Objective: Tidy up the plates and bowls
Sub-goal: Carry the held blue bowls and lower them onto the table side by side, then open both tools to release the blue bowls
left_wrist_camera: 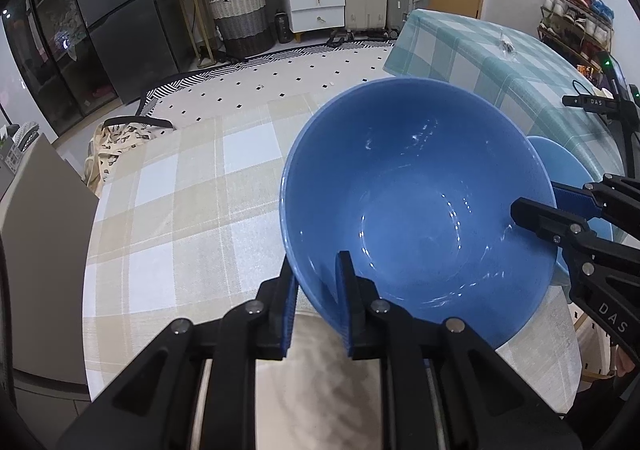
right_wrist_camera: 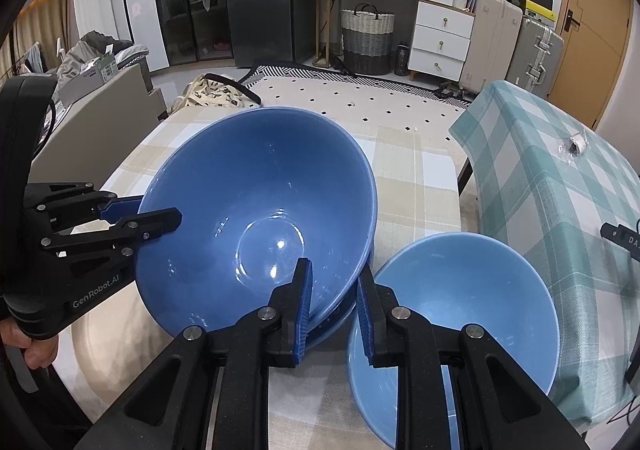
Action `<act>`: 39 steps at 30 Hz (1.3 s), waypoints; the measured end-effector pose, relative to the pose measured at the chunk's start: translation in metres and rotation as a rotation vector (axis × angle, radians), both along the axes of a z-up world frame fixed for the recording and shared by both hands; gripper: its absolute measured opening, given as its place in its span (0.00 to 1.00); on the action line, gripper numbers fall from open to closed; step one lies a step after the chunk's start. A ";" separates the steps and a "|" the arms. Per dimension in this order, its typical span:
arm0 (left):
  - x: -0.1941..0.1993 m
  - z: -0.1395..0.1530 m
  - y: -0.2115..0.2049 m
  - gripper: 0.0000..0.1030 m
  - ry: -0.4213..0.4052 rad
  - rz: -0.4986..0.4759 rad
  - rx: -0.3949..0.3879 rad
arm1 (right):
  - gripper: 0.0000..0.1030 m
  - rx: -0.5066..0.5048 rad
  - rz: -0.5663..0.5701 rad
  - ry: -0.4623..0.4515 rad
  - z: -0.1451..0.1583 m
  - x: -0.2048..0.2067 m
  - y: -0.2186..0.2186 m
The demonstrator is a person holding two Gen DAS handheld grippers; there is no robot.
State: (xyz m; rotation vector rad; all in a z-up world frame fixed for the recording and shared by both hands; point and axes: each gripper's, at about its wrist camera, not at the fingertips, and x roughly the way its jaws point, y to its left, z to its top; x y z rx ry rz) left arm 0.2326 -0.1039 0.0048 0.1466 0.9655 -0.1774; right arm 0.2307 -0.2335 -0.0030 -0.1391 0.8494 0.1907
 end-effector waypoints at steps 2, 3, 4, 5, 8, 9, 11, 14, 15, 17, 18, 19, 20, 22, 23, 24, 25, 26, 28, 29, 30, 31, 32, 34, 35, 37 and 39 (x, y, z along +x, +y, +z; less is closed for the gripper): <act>0.000 -0.002 -0.001 0.16 0.006 -0.004 0.002 | 0.20 -0.012 0.000 0.001 -0.002 0.000 0.000; 0.000 -0.004 -0.001 0.16 0.012 -0.003 0.005 | 0.21 -0.017 0.001 0.001 -0.003 0.001 0.000; 0.000 -0.006 -0.001 0.17 0.015 -0.002 0.007 | 0.21 -0.021 0.002 0.001 -0.004 0.001 0.001; 0.000 -0.007 -0.002 0.17 0.017 -0.002 0.012 | 0.21 -0.026 0.003 0.002 -0.005 0.000 0.002; 0.000 -0.009 -0.004 0.18 0.013 -0.004 0.027 | 0.22 -0.044 0.006 0.004 -0.009 0.000 0.003; 0.000 -0.009 -0.004 0.18 0.012 -0.003 0.029 | 0.23 -0.053 0.009 0.004 -0.010 0.000 0.005; 0.000 -0.009 -0.005 0.18 0.011 -0.004 0.036 | 0.25 -0.064 0.012 0.007 -0.013 0.001 0.006; 0.000 -0.011 -0.006 0.18 0.012 -0.005 0.047 | 0.26 -0.074 0.012 0.014 -0.017 0.002 0.007; 0.000 -0.011 -0.007 0.18 0.011 -0.005 0.049 | 0.26 -0.075 0.012 0.013 -0.017 0.002 0.007; 0.001 -0.012 -0.006 0.19 0.016 -0.006 0.048 | 0.26 -0.075 0.012 0.012 -0.017 0.002 0.006; 0.001 -0.012 -0.006 0.19 0.018 -0.007 0.048 | 0.26 -0.077 0.012 0.010 -0.017 0.002 0.007; 0.001 -0.013 -0.006 0.19 0.021 -0.007 0.048 | 0.26 -0.081 0.012 0.008 -0.017 0.002 0.007; 0.001 -0.013 -0.006 0.19 0.023 -0.008 0.049 | 0.26 -0.087 0.012 0.005 -0.017 0.002 0.009; 0.002 -0.015 -0.007 0.20 0.029 -0.009 0.052 | 0.26 -0.100 0.014 0.000 -0.018 0.001 0.011; 0.002 -0.016 -0.008 0.20 0.031 -0.010 0.055 | 0.26 -0.107 0.014 -0.002 -0.018 0.001 0.012; 0.002 -0.016 -0.008 0.20 0.031 -0.011 0.058 | 0.26 -0.118 0.014 -0.004 -0.019 0.001 0.013; 0.002 -0.017 -0.009 0.21 0.032 -0.012 0.062 | 0.26 -0.125 0.015 -0.007 -0.019 0.001 0.013; 0.002 -0.017 -0.009 0.21 0.033 -0.013 0.064 | 0.26 -0.128 0.015 -0.007 -0.020 0.002 0.013; 0.002 -0.018 -0.010 0.22 0.033 -0.014 0.069 | 0.26 -0.135 0.014 -0.009 -0.020 0.002 0.013; 0.002 -0.019 -0.010 0.23 0.032 -0.016 0.072 | 0.26 -0.141 0.013 -0.011 -0.020 0.002 0.013; 0.002 -0.019 -0.011 0.23 0.031 -0.018 0.078 | 0.26 -0.148 0.012 -0.014 -0.020 0.002 0.014; 0.002 -0.019 -0.011 0.24 0.031 -0.019 0.082 | 0.26 -0.154 0.010 -0.017 -0.020 0.003 0.014; 0.002 -0.019 -0.011 0.24 0.031 -0.019 0.085 | 0.26 -0.159 0.008 -0.022 -0.020 0.003 0.014; 0.002 -0.020 -0.011 0.25 0.033 -0.019 0.089 | 0.26 -0.165 0.008 -0.022 -0.020 0.003 0.015; 0.002 -0.021 -0.011 0.25 0.033 -0.020 0.091 | 0.26 -0.166 0.007 -0.023 -0.021 0.004 0.015; 0.002 -0.021 -0.011 0.26 0.037 -0.022 0.090 | 0.26 -0.174 0.001 -0.029 -0.021 0.005 0.015; 0.001 -0.021 -0.012 0.27 0.037 -0.025 0.090 | 0.26 -0.197 -0.006 -0.033 -0.023 0.005 0.015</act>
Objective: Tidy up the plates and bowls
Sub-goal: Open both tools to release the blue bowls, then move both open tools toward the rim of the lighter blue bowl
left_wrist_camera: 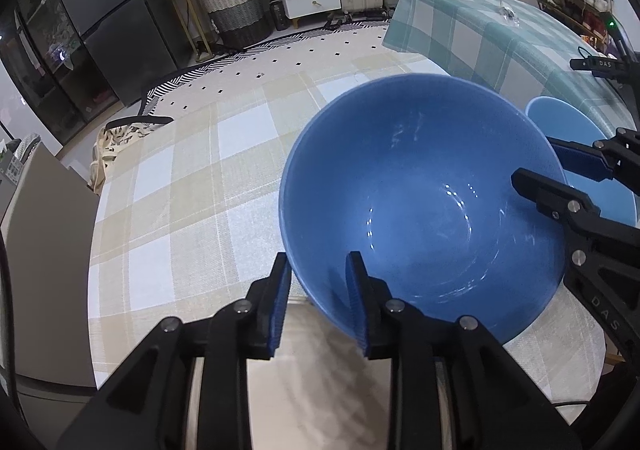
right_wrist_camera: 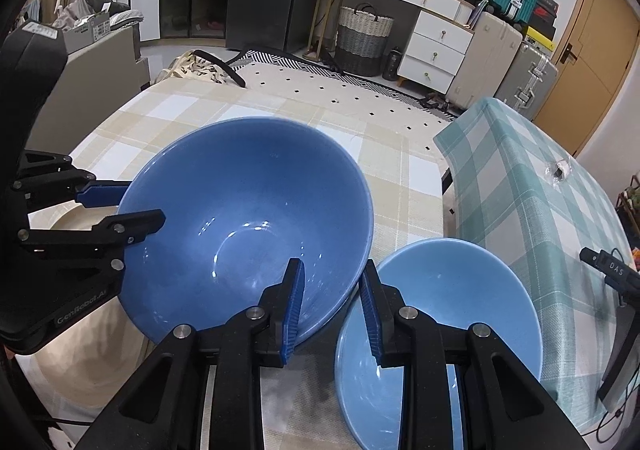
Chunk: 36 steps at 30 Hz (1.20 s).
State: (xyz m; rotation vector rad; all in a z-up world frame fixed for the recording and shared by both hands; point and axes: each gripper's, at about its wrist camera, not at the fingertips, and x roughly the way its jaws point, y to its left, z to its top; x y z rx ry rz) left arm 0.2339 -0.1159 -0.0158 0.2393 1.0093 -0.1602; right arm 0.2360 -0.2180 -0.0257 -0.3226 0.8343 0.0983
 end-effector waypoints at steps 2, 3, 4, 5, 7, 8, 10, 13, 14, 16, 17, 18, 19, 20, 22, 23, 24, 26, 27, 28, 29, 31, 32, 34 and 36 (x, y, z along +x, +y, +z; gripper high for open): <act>0.000 0.000 0.001 0.28 0.002 -0.003 -0.004 | 0.26 -0.015 -0.003 -0.001 -0.002 0.000 0.000; 0.000 0.001 0.001 0.28 0.003 -0.006 -0.010 | 0.26 -0.020 -0.004 -0.004 -0.002 0.001 0.000; 0.000 0.001 0.001 0.30 0.002 -0.006 -0.012 | 0.26 -0.022 -0.003 -0.005 -0.003 0.001 0.000; -0.001 0.001 0.000 0.32 0.000 -0.007 -0.012 | 0.26 -0.024 0.001 -0.007 -0.002 0.001 0.001; -0.001 0.001 0.000 0.33 0.001 -0.008 -0.010 | 0.27 -0.026 0.004 -0.012 -0.002 0.001 0.001; -0.001 0.001 0.000 0.36 0.003 -0.008 -0.012 | 0.28 -0.024 0.008 -0.011 -0.002 0.001 0.001; -0.001 0.001 0.001 0.40 0.010 -0.006 -0.021 | 0.33 -0.013 0.015 -0.009 -0.002 0.001 0.000; 0.001 0.001 0.004 0.48 0.019 0.006 -0.035 | 0.46 0.006 0.019 -0.015 0.001 -0.001 0.000; 0.001 0.001 0.005 0.48 0.021 0.010 -0.043 | 0.48 0.013 0.021 -0.015 0.002 -0.001 0.000; 0.001 0.003 0.008 0.48 0.024 0.014 -0.064 | 0.67 0.041 0.031 -0.013 0.004 -0.001 -0.001; 0.001 0.005 0.008 0.49 0.026 0.016 -0.075 | 0.73 0.042 0.030 -0.017 0.005 -0.002 0.000; 0.001 0.005 0.009 0.50 0.030 0.016 -0.087 | 0.79 0.040 0.031 -0.026 0.006 -0.003 0.000; 0.001 0.006 0.009 0.52 0.032 0.016 -0.094 | 0.81 0.037 0.036 -0.029 0.006 -0.004 0.002; 0.000 0.007 0.009 0.55 0.033 0.015 -0.102 | 0.81 0.035 0.040 -0.028 0.007 -0.004 0.002; -0.001 0.008 0.009 0.61 0.034 0.006 -0.114 | 0.85 0.041 0.040 -0.025 0.007 -0.004 0.002; -0.001 0.009 0.008 0.72 0.031 0.007 -0.116 | 0.87 0.044 0.035 -0.028 0.008 -0.004 0.001; -0.002 0.011 0.008 0.77 0.017 0.023 -0.102 | 0.93 0.043 0.033 -0.035 0.009 -0.005 0.001; -0.003 0.014 0.011 0.88 -0.009 0.046 -0.098 | 0.97 0.036 0.027 -0.058 0.013 -0.006 -0.001; -0.002 0.015 0.013 0.90 -0.012 0.051 -0.111 | 0.98 0.042 0.025 -0.064 0.014 -0.007 -0.003; -0.002 0.017 0.015 0.94 -0.014 0.056 -0.129 | 0.99 0.050 0.024 -0.069 0.017 -0.008 -0.005; -0.002 0.019 0.017 0.96 -0.018 0.058 -0.146 | 0.99 0.059 0.022 -0.072 0.019 -0.008 -0.007; -0.002 0.023 0.020 1.00 -0.026 0.067 -0.169 | 0.99 0.075 0.014 -0.079 0.023 -0.009 -0.011; -0.002 0.025 0.021 1.00 -0.031 0.069 -0.176 | 0.99 0.086 0.011 -0.084 0.026 -0.010 -0.013; -0.004 0.029 0.022 1.00 -0.042 0.062 -0.191 | 0.99 0.107 0.003 -0.094 0.031 -0.012 -0.018; -0.005 0.033 0.021 1.00 -0.055 0.058 -0.198 | 0.99 0.122 -0.005 -0.103 0.035 -0.014 -0.023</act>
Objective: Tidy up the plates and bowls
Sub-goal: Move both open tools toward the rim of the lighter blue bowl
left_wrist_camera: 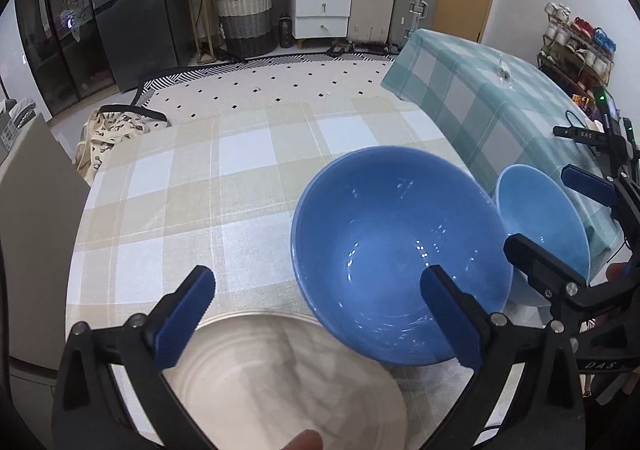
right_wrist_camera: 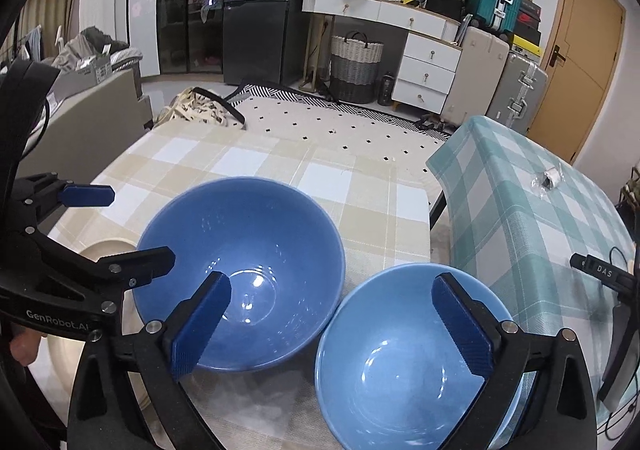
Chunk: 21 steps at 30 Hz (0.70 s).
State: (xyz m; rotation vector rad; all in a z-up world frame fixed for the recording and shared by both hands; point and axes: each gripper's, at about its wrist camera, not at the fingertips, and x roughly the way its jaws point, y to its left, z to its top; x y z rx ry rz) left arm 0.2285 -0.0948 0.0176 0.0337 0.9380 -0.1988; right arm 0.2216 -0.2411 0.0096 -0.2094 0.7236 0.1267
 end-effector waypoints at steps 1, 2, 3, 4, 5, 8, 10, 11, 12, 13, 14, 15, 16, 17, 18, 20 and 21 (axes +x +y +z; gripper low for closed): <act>-0.001 0.002 -0.001 1.00 -0.008 -0.002 -0.001 | 0.99 0.006 -0.006 -0.002 0.002 -0.001 -0.003; -0.002 0.004 -0.002 1.00 -0.013 -0.004 0.000 | 0.99 0.014 -0.014 -0.005 0.004 -0.002 -0.006; -0.004 0.005 -0.004 1.00 -0.016 -0.007 0.000 | 0.99 0.026 -0.022 -0.007 0.006 -0.003 -0.010; -0.005 0.006 -0.005 1.00 -0.018 -0.009 -0.002 | 0.99 0.040 -0.025 -0.010 0.008 -0.004 -0.014; -0.006 0.007 -0.006 1.00 -0.020 -0.012 -0.004 | 0.99 0.048 -0.031 -0.011 0.010 -0.005 -0.018; -0.009 0.011 -0.011 1.00 -0.029 -0.017 -0.016 | 0.99 0.061 -0.053 -0.026 0.017 -0.011 -0.028; -0.011 0.014 -0.015 1.00 -0.032 -0.026 -0.023 | 0.99 0.073 -0.066 -0.033 0.021 -0.015 -0.036; -0.012 0.015 -0.018 1.00 -0.035 -0.029 -0.025 | 0.99 0.081 -0.073 -0.039 0.024 -0.017 -0.040; -0.013 0.016 -0.020 1.00 -0.037 -0.032 -0.025 | 0.99 0.089 -0.081 -0.045 0.027 -0.019 -0.044; -0.014 0.017 -0.023 1.00 -0.038 -0.036 -0.027 | 0.99 0.097 -0.085 -0.048 0.029 -0.022 -0.048; -0.014 0.017 -0.025 1.00 -0.038 -0.039 -0.030 | 0.99 0.106 -0.091 -0.053 0.032 -0.025 -0.053; -0.015 0.018 -0.028 1.00 -0.037 -0.042 -0.034 | 0.99 0.110 -0.097 -0.058 0.034 -0.027 -0.056; -0.016 0.018 -0.030 1.00 -0.037 -0.046 -0.038 | 0.99 0.112 -0.103 -0.064 0.037 -0.030 -0.060; -0.018 0.019 -0.033 1.00 -0.038 -0.049 -0.041 | 0.99 0.115 -0.109 -0.070 0.039 -0.033 -0.064; -0.019 0.019 -0.036 1.00 -0.040 -0.052 -0.043 | 0.99 0.119 -0.117 -0.076 0.042 -0.036 -0.068; -0.021 0.020 -0.042 1.00 -0.043 -0.059 -0.047 | 0.99 0.129 -0.127 -0.082 0.044 -0.041 -0.076; -0.022 0.020 -0.045 1.00 -0.042 -0.064 -0.047 | 0.99 0.135 -0.134 -0.085 0.046 -0.044 -0.082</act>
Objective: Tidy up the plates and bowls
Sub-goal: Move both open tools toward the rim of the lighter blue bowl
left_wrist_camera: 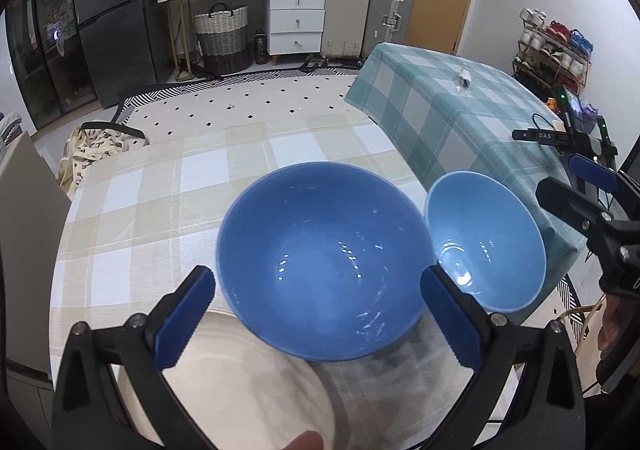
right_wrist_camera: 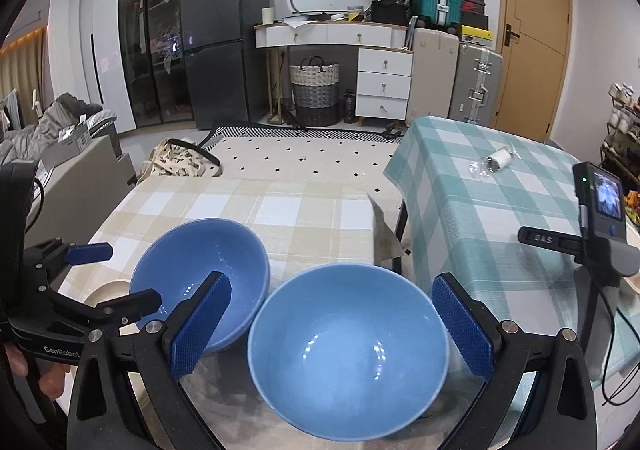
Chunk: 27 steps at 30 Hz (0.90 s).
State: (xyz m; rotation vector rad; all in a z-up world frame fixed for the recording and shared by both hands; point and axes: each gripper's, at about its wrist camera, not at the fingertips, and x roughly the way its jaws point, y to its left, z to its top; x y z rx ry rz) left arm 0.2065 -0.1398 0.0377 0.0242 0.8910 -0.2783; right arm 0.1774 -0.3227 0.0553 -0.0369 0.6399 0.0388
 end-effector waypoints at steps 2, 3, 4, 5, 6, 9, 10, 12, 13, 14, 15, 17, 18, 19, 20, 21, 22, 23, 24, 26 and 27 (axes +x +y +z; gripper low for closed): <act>-0.003 0.000 -0.007 1.00 -0.001 -0.012 0.000 | 0.99 0.010 -0.011 -0.003 0.002 -0.004 -0.008; -0.005 0.001 -0.010 1.00 -0.003 -0.015 0.001 | 0.99 0.014 -0.015 -0.004 0.003 -0.007 -0.013; -0.006 0.001 -0.013 1.00 -0.004 -0.021 0.002 | 0.99 0.016 -0.018 -0.005 0.003 -0.009 -0.017; -0.008 0.001 -0.016 1.00 -0.004 -0.029 0.002 | 0.99 0.018 -0.024 -0.007 0.004 -0.011 -0.020; -0.010 0.001 -0.018 1.00 -0.007 -0.034 0.003 | 0.99 0.022 -0.031 -0.010 0.005 -0.013 -0.025; -0.014 0.001 -0.024 1.00 -0.010 -0.042 -0.010 | 0.99 0.041 -0.031 -0.014 0.008 -0.019 -0.036; -0.015 0.000 -0.027 1.00 -0.003 -0.052 -0.017 | 0.99 0.043 -0.034 -0.018 0.009 -0.022 -0.040; -0.018 -0.001 -0.032 1.00 -0.002 -0.068 -0.023 | 0.99 0.051 -0.043 -0.025 0.011 -0.026 -0.047; -0.020 -0.001 -0.035 1.00 -0.003 -0.075 -0.022 | 0.99 0.056 -0.045 -0.026 0.012 -0.027 -0.050; -0.021 -0.001 -0.038 1.00 -0.004 -0.082 -0.021 | 0.99 0.061 -0.047 -0.028 0.012 -0.028 -0.054; -0.022 -0.001 -0.041 1.00 -0.005 -0.090 -0.019 | 0.99 0.065 -0.051 -0.027 0.012 -0.030 -0.057; -0.023 -0.001 -0.046 0.99 -0.004 -0.108 -0.030 | 0.99 0.071 -0.052 -0.026 0.011 -0.029 -0.061; -0.023 -0.002 -0.049 0.98 0.002 -0.117 -0.038 | 0.99 0.072 -0.052 -0.022 0.011 -0.030 -0.063; -0.024 -0.002 -0.051 0.98 0.009 -0.123 -0.048 | 0.99 0.072 -0.052 -0.020 0.010 -0.030 -0.065; -0.025 -0.002 -0.054 0.98 0.015 -0.131 -0.060 | 0.99 0.072 -0.054 -0.018 0.009 -0.030 -0.068; -0.026 -0.003 -0.056 0.98 0.021 -0.139 -0.069 | 0.99 0.075 -0.054 -0.012 0.008 -0.030 -0.070; -0.027 -0.003 -0.059 0.98 0.027 -0.146 -0.076 | 0.99 0.077 -0.054 -0.007 0.007 -0.030 -0.072; -0.028 -0.004 -0.062 0.96 0.029 -0.153 -0.079 | 0.99 0.078 -0.054 -0.004 0.005 -0.031 -0.074; -0.028 -0.004 -0.064 0.95 0.032 -0.160 -0.083 | 0.99 0.078 -0.056 0.003 0.003 -0.031 -0.076; -0.029 -0.006 -0.071 0.88 0.042 -0.176 -0.087 | 0.99 0.078 -0.057 0.014 0.000 -0.030 -0.079; -0.029 -0.006 -0.073 0.86 0.046 -0.184 -0.093 | 0.99 0.076 -0.057 0.019 -0.002 -0.029 -0.081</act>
